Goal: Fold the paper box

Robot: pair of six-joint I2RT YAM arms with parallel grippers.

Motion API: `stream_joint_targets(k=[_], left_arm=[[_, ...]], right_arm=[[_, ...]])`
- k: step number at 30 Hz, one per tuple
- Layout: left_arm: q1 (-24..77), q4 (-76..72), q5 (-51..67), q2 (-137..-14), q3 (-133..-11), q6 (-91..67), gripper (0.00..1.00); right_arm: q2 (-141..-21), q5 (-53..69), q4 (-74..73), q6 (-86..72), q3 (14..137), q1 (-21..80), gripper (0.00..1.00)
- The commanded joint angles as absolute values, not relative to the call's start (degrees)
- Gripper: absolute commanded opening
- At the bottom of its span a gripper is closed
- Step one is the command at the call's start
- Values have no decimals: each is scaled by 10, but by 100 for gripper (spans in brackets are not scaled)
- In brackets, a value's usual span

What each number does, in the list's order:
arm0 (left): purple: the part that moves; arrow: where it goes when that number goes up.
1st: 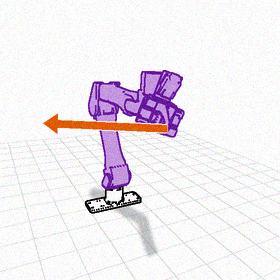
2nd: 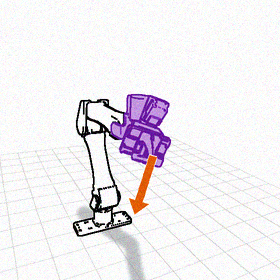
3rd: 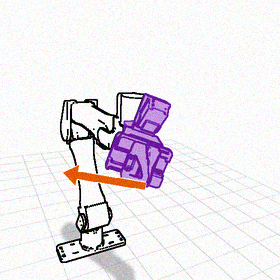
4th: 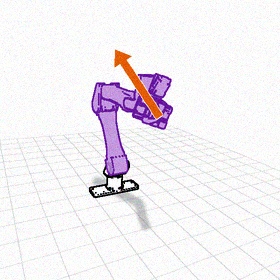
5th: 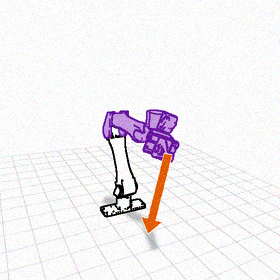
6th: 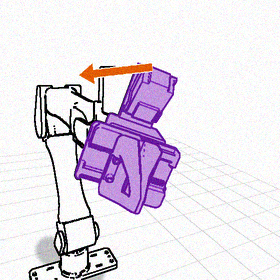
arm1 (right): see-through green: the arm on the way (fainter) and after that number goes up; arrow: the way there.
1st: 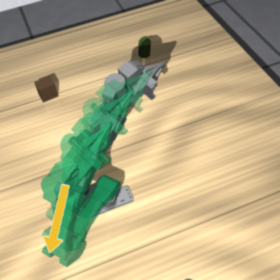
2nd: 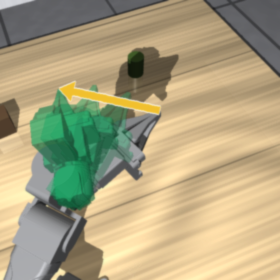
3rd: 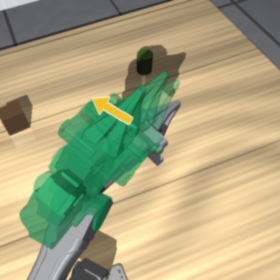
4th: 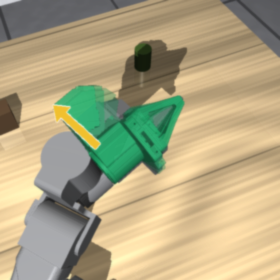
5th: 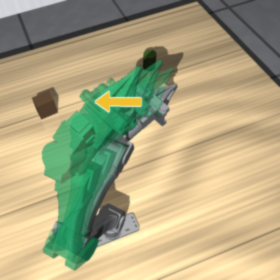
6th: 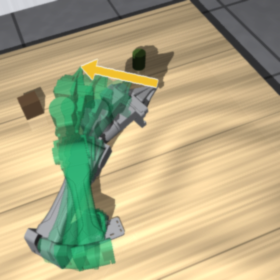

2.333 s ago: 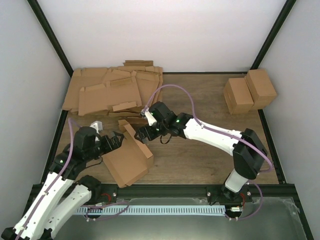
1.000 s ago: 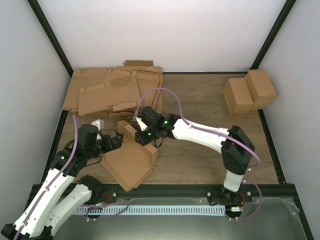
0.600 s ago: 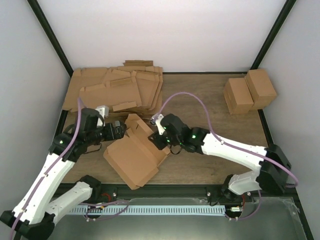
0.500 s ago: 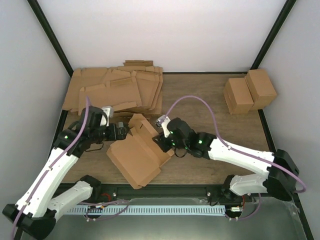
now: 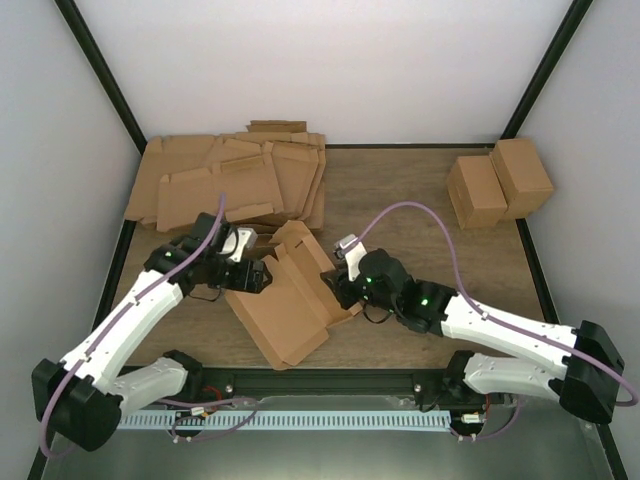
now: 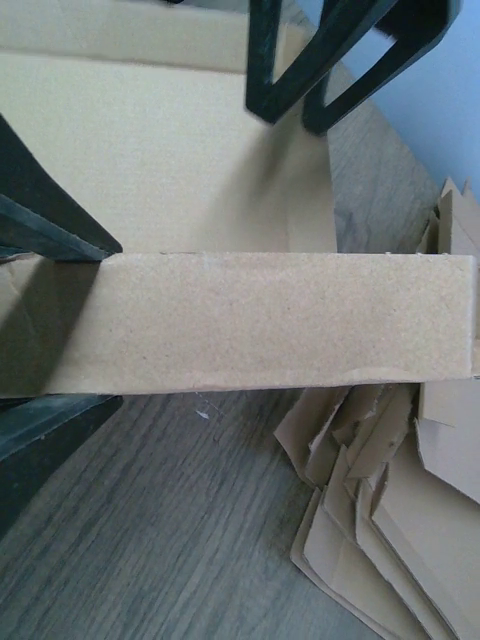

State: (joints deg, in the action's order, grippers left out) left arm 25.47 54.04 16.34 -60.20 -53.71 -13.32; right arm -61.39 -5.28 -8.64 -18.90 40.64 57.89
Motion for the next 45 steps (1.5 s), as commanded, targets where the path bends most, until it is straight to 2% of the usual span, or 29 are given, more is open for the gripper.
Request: stream_joint_targets(k=[1,9,17,23,28,33,35,37,43,45], left_arm=[[249,484,184,-628,-508,-129,82],[221,474,167,-664,-527,-129,79],[186,489,164,-652,-577,-94,84],[168,468,273,-696,-578,-57,87],[168,429,364,-705,-562,-35,85],[168,394,403,-710,-550,-44,84],[168,391,413,-714,-547,-46,76],[168,393,423,-721,-547,-46,64],[167,410,413,-719,-551,-51,41],[167,422,400,-720,-555,-51,27]], right_arm=[[-585,-80,-57,-185,401,582,29],[-570,-83,-64,-187,391,582,30],[-553,-94,-72,-188,381,581,30],[-530,-104,-82,-189,382,582,30],[-497,-108,-79,-198,362,582,30],[-461,-95,-64,-201,339,582,30],[-456,-89,-64,-201,336,582,30],[-457,-91,-67,-202,336,581,30],[-458,-93,-67,-201,334,581,30],[-458,-94,-62,-200,333,582,30]])
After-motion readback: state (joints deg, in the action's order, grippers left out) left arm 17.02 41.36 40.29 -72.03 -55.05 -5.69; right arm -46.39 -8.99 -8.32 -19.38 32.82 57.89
